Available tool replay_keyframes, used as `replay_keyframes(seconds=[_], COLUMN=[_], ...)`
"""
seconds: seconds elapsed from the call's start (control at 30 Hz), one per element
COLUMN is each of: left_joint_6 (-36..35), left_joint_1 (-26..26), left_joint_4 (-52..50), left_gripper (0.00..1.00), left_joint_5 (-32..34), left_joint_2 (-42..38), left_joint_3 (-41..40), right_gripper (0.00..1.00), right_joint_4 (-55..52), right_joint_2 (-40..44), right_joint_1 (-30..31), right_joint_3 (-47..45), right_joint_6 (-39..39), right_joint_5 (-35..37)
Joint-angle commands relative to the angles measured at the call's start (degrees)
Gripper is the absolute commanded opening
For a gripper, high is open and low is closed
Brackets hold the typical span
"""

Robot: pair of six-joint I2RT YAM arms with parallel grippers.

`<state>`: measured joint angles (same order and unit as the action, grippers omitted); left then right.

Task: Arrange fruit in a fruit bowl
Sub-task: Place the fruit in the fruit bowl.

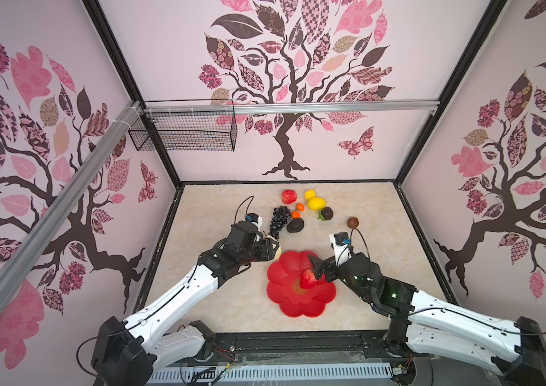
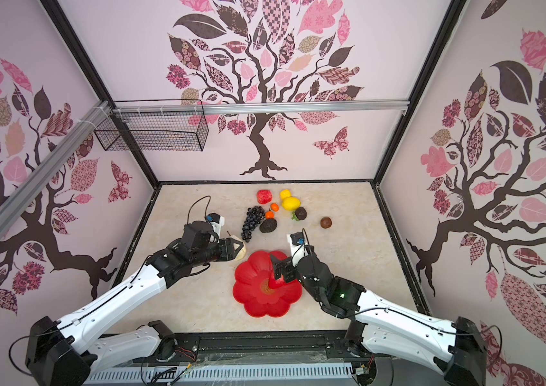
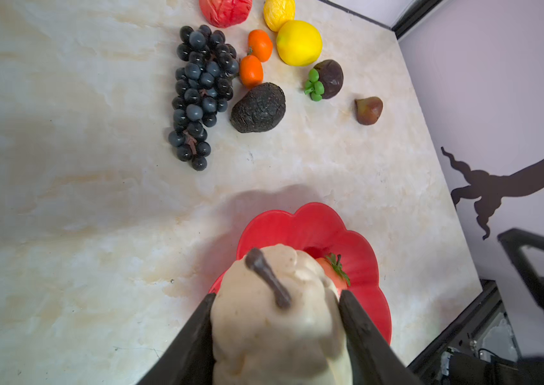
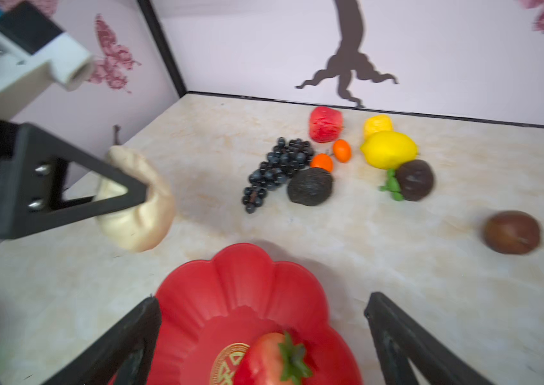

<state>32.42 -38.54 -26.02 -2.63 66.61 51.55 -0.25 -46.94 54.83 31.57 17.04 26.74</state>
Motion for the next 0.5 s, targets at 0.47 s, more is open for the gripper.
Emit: replay_keyframes(seconds=[0.47], left_joint_6=[-6.3], left_joint_1=[-12.6], left_joint_4=[-8.5], left_gripper=[0.46], left_joint_5=[10.1], left_joint_2=[23.2], left_joint_3=[12.1], right_gripper=[1.00], right_joint_4=[-6.4], right_joint_2=[8.8], right_joint_1=[-3.4], right_joint_3=[-7.9], right_joint_6=[6.8], right_joint_5=[8.3])
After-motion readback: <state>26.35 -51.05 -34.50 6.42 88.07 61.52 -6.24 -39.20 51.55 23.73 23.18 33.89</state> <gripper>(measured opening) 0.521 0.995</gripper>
